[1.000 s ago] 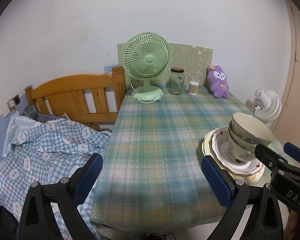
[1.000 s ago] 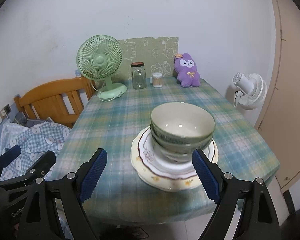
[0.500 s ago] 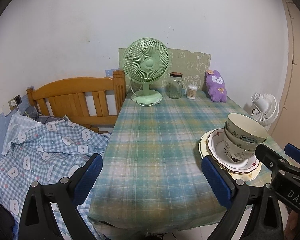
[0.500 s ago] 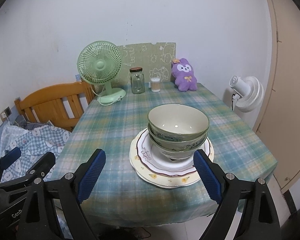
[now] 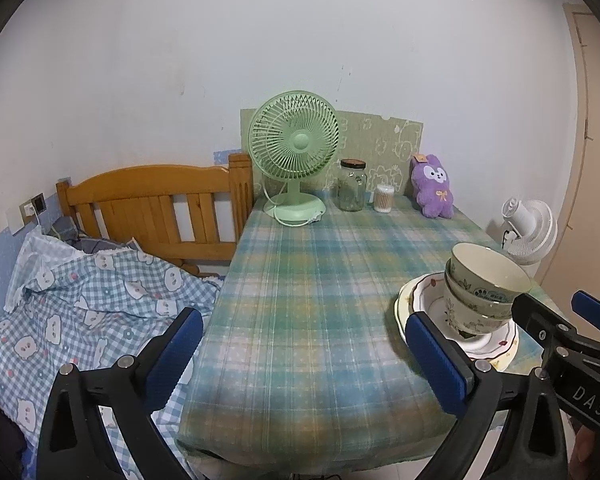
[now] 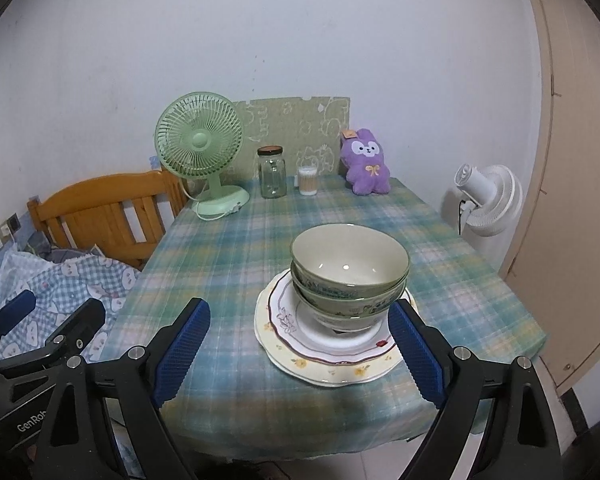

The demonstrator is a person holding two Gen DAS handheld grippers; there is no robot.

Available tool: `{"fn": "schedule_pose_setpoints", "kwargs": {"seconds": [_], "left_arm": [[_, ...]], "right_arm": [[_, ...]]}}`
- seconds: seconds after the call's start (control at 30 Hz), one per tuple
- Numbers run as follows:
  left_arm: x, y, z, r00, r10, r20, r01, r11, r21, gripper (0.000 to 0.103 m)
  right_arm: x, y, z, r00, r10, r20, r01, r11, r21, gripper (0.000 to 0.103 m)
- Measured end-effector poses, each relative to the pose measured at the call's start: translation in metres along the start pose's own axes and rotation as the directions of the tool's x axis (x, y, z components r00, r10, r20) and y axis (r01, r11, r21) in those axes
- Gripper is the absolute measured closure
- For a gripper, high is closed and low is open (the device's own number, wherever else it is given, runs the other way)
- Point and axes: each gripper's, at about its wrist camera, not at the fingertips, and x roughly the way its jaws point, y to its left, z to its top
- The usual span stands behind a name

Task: Organize plates and bowls

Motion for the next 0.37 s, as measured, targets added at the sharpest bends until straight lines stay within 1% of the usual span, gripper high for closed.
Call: {"fn": "schedule_pose_setpoints", "kwargs": {"seconds": [0.2, 0.37], "left_arm": [[-0.0021, -0.0031, -0.0004, 1.000, -0.003, 0.016, 0.003, 1.000, -0.010, 0.000], [-0.0023, -0.0040, -0.0007, 1.000, 0.000, 0.014, 0.000, 1.000, -0.017, 0.000]], "right_arm": [[-0.0019, -0.0023, 0.0005, 1.000, -0.005, 0.012, 0.005, 1.000, -0.005, 0.009], [-0.0022, -0.0032, 0.0011, 1.000, -0.006, 0.008, 0.006, 1.000, -0.009, 0.009]]}}
